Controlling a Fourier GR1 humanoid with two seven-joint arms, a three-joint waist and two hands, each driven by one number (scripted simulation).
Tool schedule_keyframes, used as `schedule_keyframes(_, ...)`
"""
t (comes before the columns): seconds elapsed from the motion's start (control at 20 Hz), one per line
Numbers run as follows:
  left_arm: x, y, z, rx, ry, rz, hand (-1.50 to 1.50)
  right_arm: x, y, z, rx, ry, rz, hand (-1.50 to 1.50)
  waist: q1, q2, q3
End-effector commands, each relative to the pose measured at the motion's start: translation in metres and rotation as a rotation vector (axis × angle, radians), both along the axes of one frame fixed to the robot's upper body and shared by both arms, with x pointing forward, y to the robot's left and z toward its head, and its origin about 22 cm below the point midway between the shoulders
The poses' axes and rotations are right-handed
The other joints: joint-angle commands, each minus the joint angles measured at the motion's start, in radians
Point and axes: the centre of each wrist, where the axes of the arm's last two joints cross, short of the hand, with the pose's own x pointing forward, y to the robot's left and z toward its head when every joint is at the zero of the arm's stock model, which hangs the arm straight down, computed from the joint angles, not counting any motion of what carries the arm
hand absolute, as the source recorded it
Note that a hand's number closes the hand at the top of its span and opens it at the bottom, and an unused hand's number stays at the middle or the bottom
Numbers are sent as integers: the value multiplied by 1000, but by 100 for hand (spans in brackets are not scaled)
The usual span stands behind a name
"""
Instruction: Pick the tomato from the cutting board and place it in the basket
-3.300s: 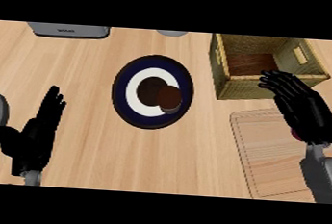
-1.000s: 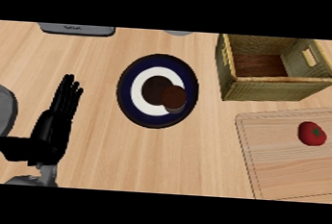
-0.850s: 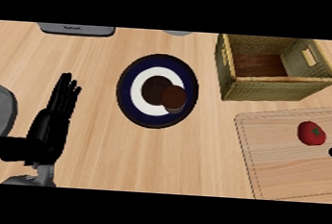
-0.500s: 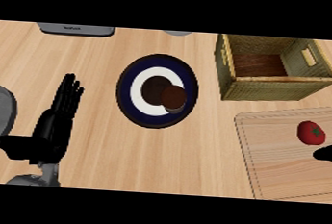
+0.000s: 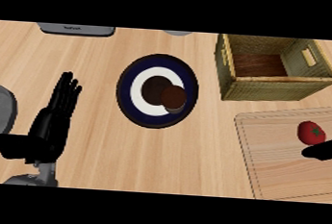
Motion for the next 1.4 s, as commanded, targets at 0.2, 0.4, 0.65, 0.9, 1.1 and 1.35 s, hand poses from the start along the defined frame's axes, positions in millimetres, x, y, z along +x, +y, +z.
schedule_keyframes(0.2, 1, -8, -7, 7, 0, 18, 0, 16, 0, -27, -14, 4, -14, -150, 1, 0, 0)
schedule_keyframes(0.4, 13, -10, -17, 4, 8, 2, 0, 5, -4, -15, 4, 11, -24, -150, -4, 0, 0)
schedule_keyframes(0.65, 1, 6, -13, 4, 7, 2, 0, 13, -26, -41, 20, 52, -35, -150, 0, 0, 0)
schedule_keyframes(0.9, -13, -2, 0, 0, 3, 7, 0, 9, -12, -62, 31, 62, -43, -150, 0, 0, 0)
schedule_keyframes(1.1, 6, -3, -4, 0, -3, -2, 0, 12, -15, -56, 38, 63, -29, -150, -3, 0, 0)
schedule_keyframes(1.35, 17, -2, -11, 7, 4, 0, 0, 21, -22, -57, 47, 74, -23, -150, -2, 0, 0)
